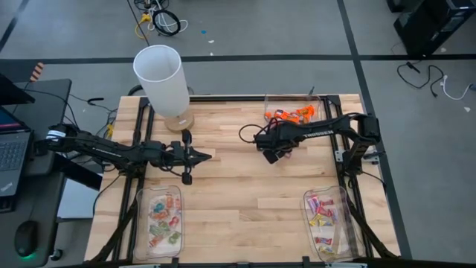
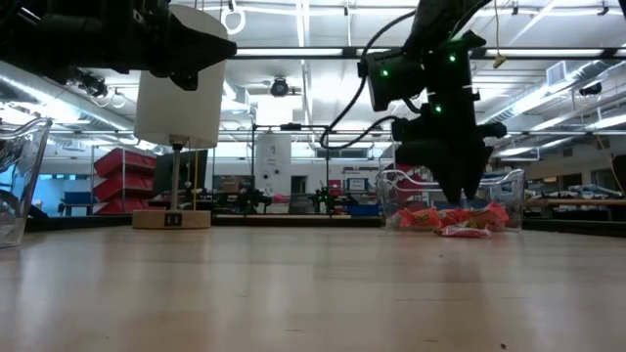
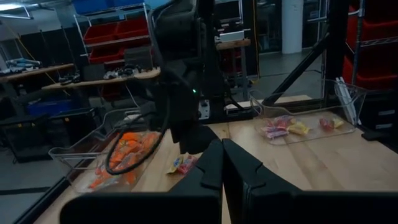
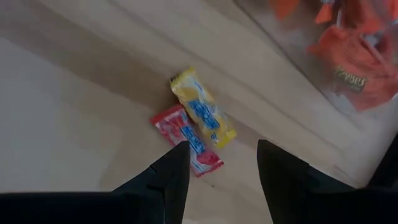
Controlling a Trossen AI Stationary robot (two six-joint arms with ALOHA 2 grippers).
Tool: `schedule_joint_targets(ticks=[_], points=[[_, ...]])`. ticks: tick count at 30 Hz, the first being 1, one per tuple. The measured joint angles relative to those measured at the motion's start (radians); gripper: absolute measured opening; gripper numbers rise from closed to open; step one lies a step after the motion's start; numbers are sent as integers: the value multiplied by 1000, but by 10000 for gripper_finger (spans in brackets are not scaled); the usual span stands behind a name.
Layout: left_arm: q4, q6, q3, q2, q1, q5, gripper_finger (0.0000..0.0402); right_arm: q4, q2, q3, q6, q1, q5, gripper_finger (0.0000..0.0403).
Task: Sort candy
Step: Put the yellow candy into the bottom right transparent bin
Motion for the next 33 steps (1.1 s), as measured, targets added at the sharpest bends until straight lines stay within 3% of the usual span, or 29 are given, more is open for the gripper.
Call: schedule_joint_targets(ticks=[19, 24, 33], points=[[-11, -1, 0, 0, 0, -10, 5, 164, 0, -105, -81, -66, -3, 172], [-11, -1, 0, 0, 0, -10, 5, 250, 0, -152, -83, -65, -49, 171], [-11, -1, 0, 0, 0, -11, 5, 318, -5, -193, -47, -62, -70, 151]])
